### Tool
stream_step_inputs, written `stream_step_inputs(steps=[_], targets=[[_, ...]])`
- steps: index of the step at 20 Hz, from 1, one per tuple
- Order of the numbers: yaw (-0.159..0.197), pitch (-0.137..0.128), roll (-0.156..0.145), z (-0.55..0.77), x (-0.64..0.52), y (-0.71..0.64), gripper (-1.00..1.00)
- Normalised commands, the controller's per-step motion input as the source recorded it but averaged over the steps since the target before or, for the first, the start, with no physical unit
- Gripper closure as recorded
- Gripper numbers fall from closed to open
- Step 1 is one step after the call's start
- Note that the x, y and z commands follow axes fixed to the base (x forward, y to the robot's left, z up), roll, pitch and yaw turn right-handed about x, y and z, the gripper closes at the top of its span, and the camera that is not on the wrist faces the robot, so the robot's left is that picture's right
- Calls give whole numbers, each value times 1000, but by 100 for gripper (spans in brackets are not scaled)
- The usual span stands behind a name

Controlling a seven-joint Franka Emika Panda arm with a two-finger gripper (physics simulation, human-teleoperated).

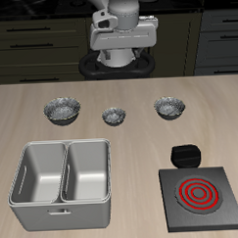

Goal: Turn off the flat stove

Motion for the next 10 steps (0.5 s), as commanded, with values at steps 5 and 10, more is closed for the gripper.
stream_step_inputs(steps=[5, 10], targets=[[37, 11, 23, -80, 208, 329, -100], [33, 7, 5, 61, 352, 355, -100]])
